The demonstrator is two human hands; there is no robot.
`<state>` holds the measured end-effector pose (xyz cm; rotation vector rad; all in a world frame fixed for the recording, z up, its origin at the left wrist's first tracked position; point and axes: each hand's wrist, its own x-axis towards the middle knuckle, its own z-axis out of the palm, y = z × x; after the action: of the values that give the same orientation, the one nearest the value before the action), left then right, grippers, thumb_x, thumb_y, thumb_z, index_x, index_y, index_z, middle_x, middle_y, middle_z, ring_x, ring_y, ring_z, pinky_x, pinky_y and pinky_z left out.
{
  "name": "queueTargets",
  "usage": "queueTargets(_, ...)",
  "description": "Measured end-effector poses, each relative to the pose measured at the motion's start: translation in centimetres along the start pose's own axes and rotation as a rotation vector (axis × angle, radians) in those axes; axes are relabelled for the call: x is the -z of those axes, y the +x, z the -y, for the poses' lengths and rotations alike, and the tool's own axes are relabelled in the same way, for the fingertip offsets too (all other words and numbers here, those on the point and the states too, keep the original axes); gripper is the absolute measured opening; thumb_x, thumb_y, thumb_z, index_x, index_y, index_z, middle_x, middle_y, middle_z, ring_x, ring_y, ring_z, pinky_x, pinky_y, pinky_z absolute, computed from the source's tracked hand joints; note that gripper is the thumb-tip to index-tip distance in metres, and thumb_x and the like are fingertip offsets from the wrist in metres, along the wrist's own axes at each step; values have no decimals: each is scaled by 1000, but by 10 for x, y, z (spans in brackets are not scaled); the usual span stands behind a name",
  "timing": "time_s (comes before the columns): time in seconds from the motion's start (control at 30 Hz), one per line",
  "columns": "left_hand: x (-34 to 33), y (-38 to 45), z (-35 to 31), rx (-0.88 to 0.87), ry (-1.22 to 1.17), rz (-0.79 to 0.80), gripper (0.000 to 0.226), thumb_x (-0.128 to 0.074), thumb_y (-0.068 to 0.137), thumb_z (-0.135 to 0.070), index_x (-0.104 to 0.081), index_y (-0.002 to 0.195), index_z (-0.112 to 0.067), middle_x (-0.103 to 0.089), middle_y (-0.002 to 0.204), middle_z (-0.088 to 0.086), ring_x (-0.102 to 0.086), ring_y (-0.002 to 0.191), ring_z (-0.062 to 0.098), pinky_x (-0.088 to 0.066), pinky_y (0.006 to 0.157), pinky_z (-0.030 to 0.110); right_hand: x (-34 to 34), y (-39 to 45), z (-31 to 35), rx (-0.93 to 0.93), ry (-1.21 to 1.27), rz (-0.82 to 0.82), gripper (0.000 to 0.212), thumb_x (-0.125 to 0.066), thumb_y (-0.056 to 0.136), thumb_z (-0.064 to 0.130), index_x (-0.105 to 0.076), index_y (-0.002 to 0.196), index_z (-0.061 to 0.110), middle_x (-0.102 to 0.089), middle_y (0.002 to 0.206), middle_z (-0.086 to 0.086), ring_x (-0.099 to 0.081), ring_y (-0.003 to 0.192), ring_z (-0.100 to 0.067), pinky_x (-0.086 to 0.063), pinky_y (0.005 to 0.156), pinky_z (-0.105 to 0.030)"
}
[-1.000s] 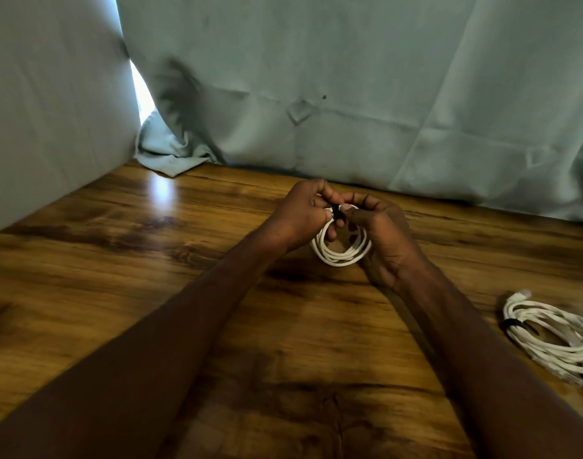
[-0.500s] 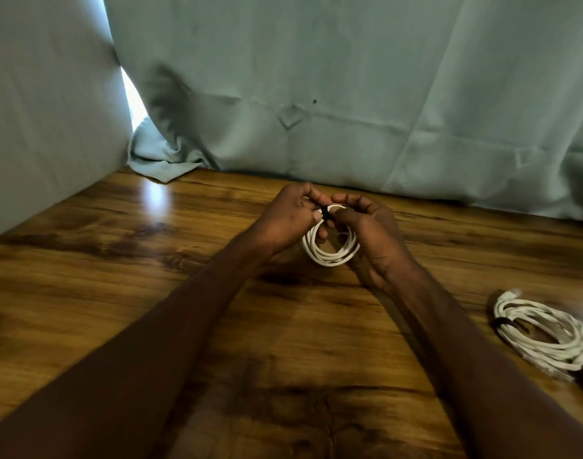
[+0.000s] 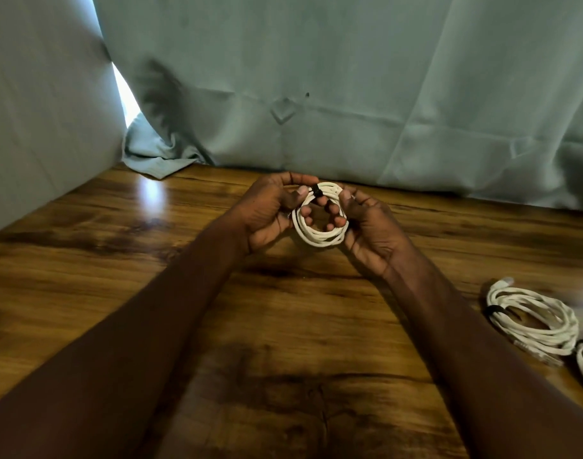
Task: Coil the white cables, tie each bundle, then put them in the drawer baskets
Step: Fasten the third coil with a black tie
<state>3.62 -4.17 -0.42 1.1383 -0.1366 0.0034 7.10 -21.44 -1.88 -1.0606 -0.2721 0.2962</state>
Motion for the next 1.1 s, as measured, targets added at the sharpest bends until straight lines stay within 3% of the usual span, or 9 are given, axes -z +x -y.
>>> queueTargets(0.1, 0, 0, 4, 77, -135, 118, 23, -44, 103, -4, -59, 118, 5, -67, 91, 17, -66, 71, 23, -62, 77, 41, -6, -1, -3, -48, 155, -3, 21, -44, 108, 13, -59, 115, 1, -63, 74, -9, -59, 64, -20, -51, 63, -31)
queueTargets(0.17, -1, 0, 5, 123, -180, 140, 23, -44, 105, -12, -59, 107, 5, -67, 80, 14, -71, 74, 28, -62, 80, 44, -5, -1, -4, -61, 236, -16, 24, -42, 109, 15, -62, 108, 3, -57, 70, -7, -58, 59, -18, -54, 61, -31)
queueTargets(0.27, -2, 1, 4, 147, -239, 142, 22, -40, 105, -14, -54, 91, -4, -56, 66, 4, -60, 56, 18, -61, 65, 36, -7, -1, -4, -79, 327, 15, 24, -43, 106, 13, -63, 115, 2, -53, 71, -6, -49, 59, -15, -52, 70, -35)
queueTargets(0.4, -1, 4, 5, 112, -335, 188, 13, -41, 95, -11, -52, 99, -7, -42, 59, -1, -34, 40, 10, -39, 50, 25, -15, 2, -6, -93, 433, 150, 14, -44, 97, 16, -52, 101, 5, -46, 61, -2, -35, 36, -8, -37, 49, -25)
queueTargets(0.6, -3, 7, 3, 69, -264, 296, 18, -42, 97, -15, -58, 105, -8, -42, 56, -4, -30, 36, 4, -26, 42, 20, -18, 4, -10, -69, 441, 251, 49, -22, 113, 36, -44, 79, 9, -42, 51, 2, -30, 27, -6, -31, 35, -22)
queueTargets(0.73, 2, 2, 2, 33, -253, 323, 23, -45, 103, -24, -60, 103, -6, -46, 64, 0, -34, 42, 7, -31, 50, 26, -9, -1, -6, -84, 478, 325, 35, -34, 105, 29, -54, 96, 2, -47, 63, -3, -38, 38, -10, -36, 49, -26)
queueTargets(0.83, 4, 0, 2, 2, -199, 309, 19, -47, 101, -19, -60, 104, -6, -46, 69, 2, -36, 46, 8, -33, 53, 26, -2, -2, -3, -119, 499, 325, 42, -41, 100, 35, -58, 109, -2, -48, 71, -5, -39, 47, -13, -38, 56, -29)
queueTargets(0.97, 6, 1, 0, 11, -172, 259, 22, -49, 102, -19, -64, 108, -5, -54, 74, 6, -45, 57, 13, -41, 61, 30, -3, 2, -4, -142, 499, 272, 46, -35, 106, 25, -69, 93, -2, -48, 71, -5, -38, 49, -13, -39, 58, -29)
queueTargets(1.1, 8, 1, -2, 0, -113, 244, 26, -53, 95, -10, -64, 117, -1, -65, 88, 15, -63, 76, 21, -57, 78, 35, 0, -1, 0, -155, 492, 208, 36, -41, 103, 20, -67, 91, -2, -50, 72, -7, -45, 54, -16, -44, 60, -29)
